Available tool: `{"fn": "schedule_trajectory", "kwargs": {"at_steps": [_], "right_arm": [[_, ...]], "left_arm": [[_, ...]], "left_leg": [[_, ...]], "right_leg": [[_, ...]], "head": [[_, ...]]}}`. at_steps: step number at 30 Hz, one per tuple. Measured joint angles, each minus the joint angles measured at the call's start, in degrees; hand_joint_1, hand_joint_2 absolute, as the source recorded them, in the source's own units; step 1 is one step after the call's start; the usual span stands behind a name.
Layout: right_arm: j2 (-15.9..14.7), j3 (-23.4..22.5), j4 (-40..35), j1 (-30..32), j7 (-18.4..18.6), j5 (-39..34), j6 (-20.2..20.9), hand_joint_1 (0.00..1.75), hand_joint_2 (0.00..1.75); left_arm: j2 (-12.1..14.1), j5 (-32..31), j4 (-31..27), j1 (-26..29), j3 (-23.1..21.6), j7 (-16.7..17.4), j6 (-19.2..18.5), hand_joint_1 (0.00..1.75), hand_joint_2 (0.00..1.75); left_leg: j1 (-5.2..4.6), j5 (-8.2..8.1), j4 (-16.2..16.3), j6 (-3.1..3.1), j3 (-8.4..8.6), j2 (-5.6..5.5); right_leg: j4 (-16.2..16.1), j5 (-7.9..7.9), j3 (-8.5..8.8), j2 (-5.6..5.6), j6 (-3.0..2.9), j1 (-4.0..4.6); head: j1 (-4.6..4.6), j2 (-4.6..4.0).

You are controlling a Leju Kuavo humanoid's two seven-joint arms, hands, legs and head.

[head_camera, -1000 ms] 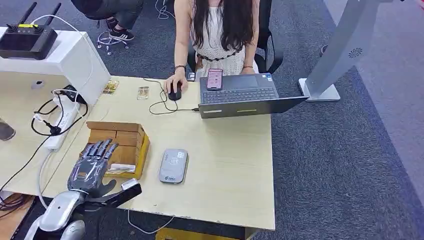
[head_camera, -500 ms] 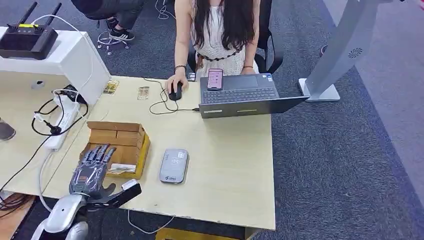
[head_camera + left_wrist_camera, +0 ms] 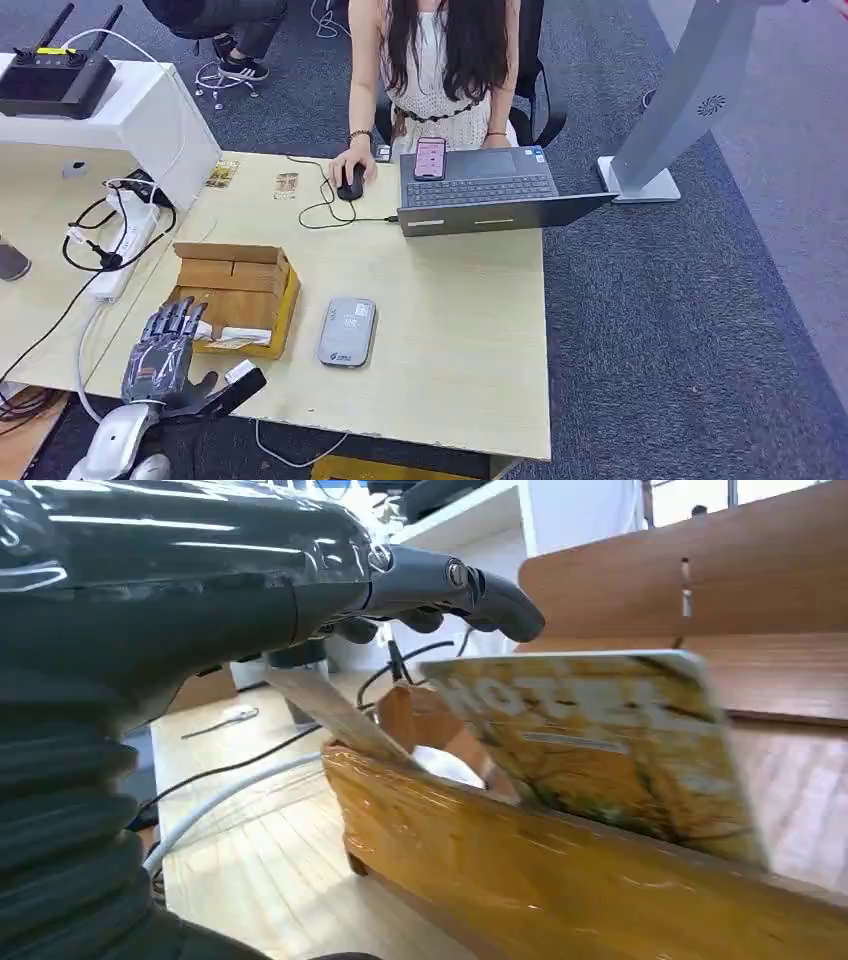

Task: Pass the card to the sensor for recognition and then transmit it.

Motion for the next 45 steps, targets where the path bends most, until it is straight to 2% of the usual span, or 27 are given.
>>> {"fn": "schedule_trajectory", "kwargs": {"at_steps": [4, 17, 23, 34, 40, 41, 42, 44, 45], "right_arm": [[-0.8, 2.5, 2.1, 1.7, -1.4, 0.0, 0.5, 0.0, 0.0], [-1.7, 5.4, 4.3, 2.3, -1.1, -0.5, 0.9, 0.0, 0.0], [-1.8, 5.7, 4.6, 2.3, -1.2, -1.1, 1.0, 0.0, 0.0], [-1.6, 5.7, 4.8, 2.9, -1.4, -2.0, 0.2, 0.0, 0.0], [-1.7, 6.0, 4.8, 2.9, -1.5, -1.8, 1.1, 0.0, 0.0], [-1.6, 5.8, 4.4, 2.5, -3.4, -3.8, 2.3, 0.0, 0.0], [-0.7, 4.9, 3.0, 2.2, -7.4, -7.7, 2.4, 0.0, 0.0], [1.4, 1.1, -0.1, -0.5, -16.6, -15.2, -2.8, 0.0, 0.0], [2.5, -0.8, -0.9, -2.7, -18.7, -16.4, -4.5, 0.0, 0.0]], "left_arm": [[0.6, 0.6, 0.3, 0.7, 0.0, -0.7, 2.0, 0.0, 1.75], [0.8, 0.6, 0.3, -1.5, -0.1, -1.1, 2.3, 0.0, 1.75], [0.9, 0.8, 0.3, -3.2, -0.4, -1.1, 2.6, 0.0, 1.75], [3.2, 2.5, -0.4, -3.6, -0.6, -1.9, 3.4, 0.0, 1.75], [3.0, 2.3, -0.2, -5.4, -1.8, -2.3, 3.1, 0.0, 1.75], [3.0, 2.1, 0.0, -5.6, -2.1, -2.4, 3.0, 0.0, 1.75], [2.9, 1.7, -0.1, -5.8, -2.4, -2.7, 1.9, 0.0, 1.75], [1.9, -0.1, -1.8, -6.1, -3.5, -1.7, -2.6, 0.0, 1.75], [1.3, -1.0, -3.0, -6.6, -4.3, -0.8, -4.9, 0.0, 1.75]], "left_leg": [[-0.01, -0.01, 0.0, 0.01, -0.02, 0.0], [0.0, 0.02, 0.0, -0.01, 0.03, 0.02], [0.0, 0.02, 0.0, -0.01, 0.02, 0.03], [0.01, 0.02, 0.0, -0.01, 0.03, 0.03], [0.0, 0.02, 0.0, -0.01, 0.02, 0.03], [0.0, 0.03, 0.0, -0.01, 0.03, 0.03], [0.01, 0.07, 0.0, -0.01, 0.0, 0.04], [0.04, 0.2, 0.0, -0.07, -0.12, 0.28], [0.01, 0.25, 0.0, -0.09, -0.12, 0.42]], "right_leg": [[0.0, 0.0, -0.01, -0.01, 0.01, 0.0], [0.0, 0.04, -0.02, 0.01, -0.03, 0.0], [0.0, 0.04, -0.03, 0.01, -0.03, 0.0], [0.0, 0.04, -0.04, 0.03, -0.03, 0.0], [0.0, 0.05, 0.02, 0.02, -0.03, 0.0], [0.0, 0.06, 0.06, 0.03, -0.03, 0.0], [0.0, 0.08, 0.03, 0.04, -0.03, 0.02], [0.0, 0.33, -0.27, 0.26, -0.11, 0.04], [0.0, 0.37, -0.36, 0.4, -0.05, 0.03]], "head": [[-0.02, 0.0], [-0.04, 0.0], [-0.02, 0.0], [-0.02, 0.0], [-0.02, 0.0], [-0.04, 0.0], [0.0, 0.0], [-0.02, 0.0], [-0.09, 0.0]]}}
